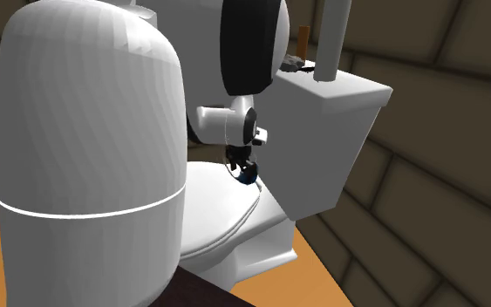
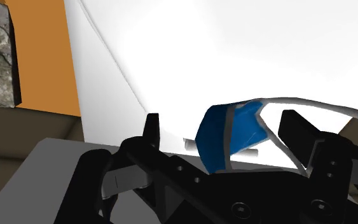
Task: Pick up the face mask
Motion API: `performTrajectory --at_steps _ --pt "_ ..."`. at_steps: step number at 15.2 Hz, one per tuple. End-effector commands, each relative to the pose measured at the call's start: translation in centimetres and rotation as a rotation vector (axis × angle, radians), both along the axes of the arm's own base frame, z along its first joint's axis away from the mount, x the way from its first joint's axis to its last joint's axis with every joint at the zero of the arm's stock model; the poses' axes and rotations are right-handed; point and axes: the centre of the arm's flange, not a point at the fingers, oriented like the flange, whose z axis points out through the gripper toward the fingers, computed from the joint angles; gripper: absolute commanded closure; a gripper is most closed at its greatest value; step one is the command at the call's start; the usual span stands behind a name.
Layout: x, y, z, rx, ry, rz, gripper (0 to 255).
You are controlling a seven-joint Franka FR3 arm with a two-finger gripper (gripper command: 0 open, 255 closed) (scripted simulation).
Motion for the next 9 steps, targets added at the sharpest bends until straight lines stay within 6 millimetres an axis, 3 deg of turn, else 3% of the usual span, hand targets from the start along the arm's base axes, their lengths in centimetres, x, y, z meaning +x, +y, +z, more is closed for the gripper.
performTrajectory --at_steps 1,3,4,9 --pt "0.08 -0.09 -1.23 -0.001 0.002 -0.001 0" --pt "0.07 -0.09 -1.53 -0.001 0.002 -0.001 0" --pt "0.07 -0.05 -1.49 -0.001 0.002 -0.001 255" --pt "0.16 -0.06 -1.51 -0.001 0.002 -0.001 255"
